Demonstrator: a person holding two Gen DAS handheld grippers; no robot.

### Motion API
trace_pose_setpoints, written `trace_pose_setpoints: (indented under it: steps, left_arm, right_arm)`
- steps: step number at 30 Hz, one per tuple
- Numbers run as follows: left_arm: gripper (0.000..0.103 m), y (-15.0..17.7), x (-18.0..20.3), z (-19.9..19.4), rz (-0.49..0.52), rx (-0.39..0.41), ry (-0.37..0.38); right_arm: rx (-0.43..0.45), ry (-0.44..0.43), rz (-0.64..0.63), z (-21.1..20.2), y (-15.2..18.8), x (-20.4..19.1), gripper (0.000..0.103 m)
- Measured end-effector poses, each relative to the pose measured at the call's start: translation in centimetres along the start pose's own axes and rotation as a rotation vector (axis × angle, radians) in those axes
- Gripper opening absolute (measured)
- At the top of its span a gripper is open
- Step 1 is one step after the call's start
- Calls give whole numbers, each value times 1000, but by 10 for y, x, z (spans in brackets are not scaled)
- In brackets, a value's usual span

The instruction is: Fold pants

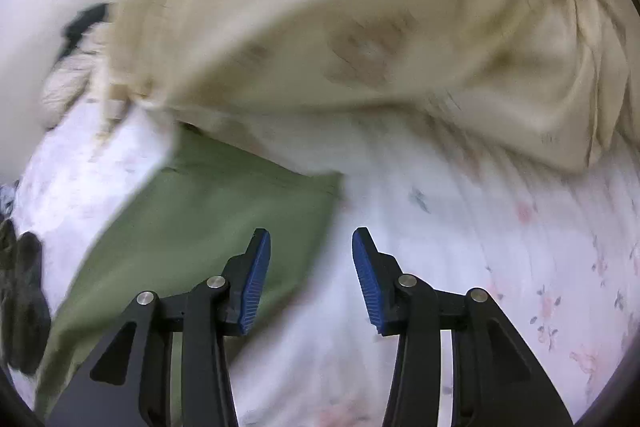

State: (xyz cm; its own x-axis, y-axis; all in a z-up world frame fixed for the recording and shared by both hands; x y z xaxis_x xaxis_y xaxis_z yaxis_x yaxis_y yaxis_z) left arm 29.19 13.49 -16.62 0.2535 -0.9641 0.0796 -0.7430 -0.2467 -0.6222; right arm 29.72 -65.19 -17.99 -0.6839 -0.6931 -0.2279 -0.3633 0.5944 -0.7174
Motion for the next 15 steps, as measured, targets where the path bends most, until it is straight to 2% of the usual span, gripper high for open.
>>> trace_pose_setpoints:
  steps: [1,5,6,7,9,11,13,15]
  left_arm:
    - [86,1,2,3,12,-7,-5]
    - [86,8,12,13,65,-35,-5]
    - [86,9,15,13,74,-38,0]
    - [86,10,16,13,81,-39,3]
    - [86,11,20,14,98,-41,5]
    - [86,12,22,18,113,-47,4]
    - [86,10,22,22,119,-49,-2]
    - [86,7,19,26,112,-52,-6]
  right_arm:
    - [-38,-115,-52,1,9,-35,45]
    - [-158,-370,-294,6,55,-146,44]
    - [-215,-453,-349,7,72,-177,43]
    - [-254,-496,-392,9,85,-197,42]
    - [-301,-558,-491,12,111,-245,43]
    - [-337,-618,-535,10,124,-279,43]
    - [-293,-629,-621,8,126,-312,44]
    - [-280,-612,-685,8,127,-334,54]
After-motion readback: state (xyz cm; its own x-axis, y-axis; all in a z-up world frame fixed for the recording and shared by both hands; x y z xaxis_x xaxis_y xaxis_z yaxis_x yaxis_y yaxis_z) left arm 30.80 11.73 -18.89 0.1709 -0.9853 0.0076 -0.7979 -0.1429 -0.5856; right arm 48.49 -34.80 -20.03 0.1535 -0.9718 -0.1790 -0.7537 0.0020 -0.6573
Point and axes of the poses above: each gripper's, at about its wrist camera, not at the fingertips, and z roughly the way its jaws point, x to its right, y to its underside, the point moved 8 cm from there along z, roughly the way its jaws point, and after that the axes turned 11 degrees about x, right-handed, at the moved point
